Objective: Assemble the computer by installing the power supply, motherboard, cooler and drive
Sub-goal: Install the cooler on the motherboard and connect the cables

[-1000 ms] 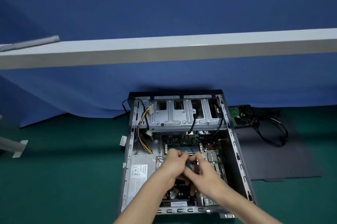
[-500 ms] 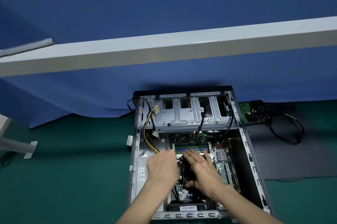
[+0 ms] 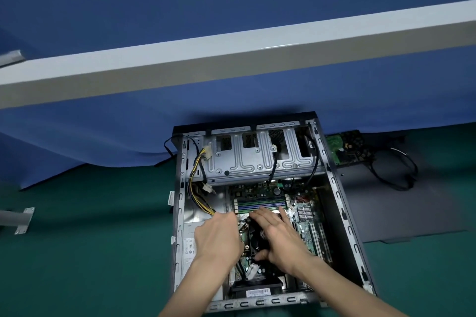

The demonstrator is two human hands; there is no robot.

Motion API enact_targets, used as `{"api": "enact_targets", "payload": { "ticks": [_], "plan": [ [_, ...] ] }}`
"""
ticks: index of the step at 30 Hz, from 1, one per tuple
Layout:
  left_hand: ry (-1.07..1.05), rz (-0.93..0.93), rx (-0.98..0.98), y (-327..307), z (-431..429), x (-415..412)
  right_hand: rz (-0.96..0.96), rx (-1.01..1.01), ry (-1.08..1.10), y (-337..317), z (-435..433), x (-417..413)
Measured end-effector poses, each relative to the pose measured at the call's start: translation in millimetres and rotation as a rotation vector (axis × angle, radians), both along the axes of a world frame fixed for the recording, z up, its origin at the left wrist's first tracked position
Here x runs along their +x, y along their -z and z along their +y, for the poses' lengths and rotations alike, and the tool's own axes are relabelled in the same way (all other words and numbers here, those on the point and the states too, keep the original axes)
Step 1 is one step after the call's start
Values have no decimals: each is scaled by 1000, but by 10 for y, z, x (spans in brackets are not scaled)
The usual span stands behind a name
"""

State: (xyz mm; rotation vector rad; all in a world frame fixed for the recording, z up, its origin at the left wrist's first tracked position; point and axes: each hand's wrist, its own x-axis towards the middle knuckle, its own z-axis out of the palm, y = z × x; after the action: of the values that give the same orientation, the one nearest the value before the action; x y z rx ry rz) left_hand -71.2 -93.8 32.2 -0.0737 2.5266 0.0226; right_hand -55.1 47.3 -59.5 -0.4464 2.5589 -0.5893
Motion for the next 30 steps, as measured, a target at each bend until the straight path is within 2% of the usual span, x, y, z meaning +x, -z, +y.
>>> {"api": "enact_targets", "payload": {
  "ticks": [16,22,25,27,30],
  "plan": [
    [-2,-2,5,-52,28,-54,-8,25,-5,-30,-14,-4],
    [29,-29,-12,-39,48,-139,181,223,-172,-15,-130,-147],
    [45,-34,-25,-33,78,-180,211,213,-283,40,-209,-253],
    [55,-24,-28,-27,87,-202,313,221,-355,99,-222,-265],
    [61,-17,-11,-33,101,-222,355,185,-320,121,-228,-259]
  ]
}}
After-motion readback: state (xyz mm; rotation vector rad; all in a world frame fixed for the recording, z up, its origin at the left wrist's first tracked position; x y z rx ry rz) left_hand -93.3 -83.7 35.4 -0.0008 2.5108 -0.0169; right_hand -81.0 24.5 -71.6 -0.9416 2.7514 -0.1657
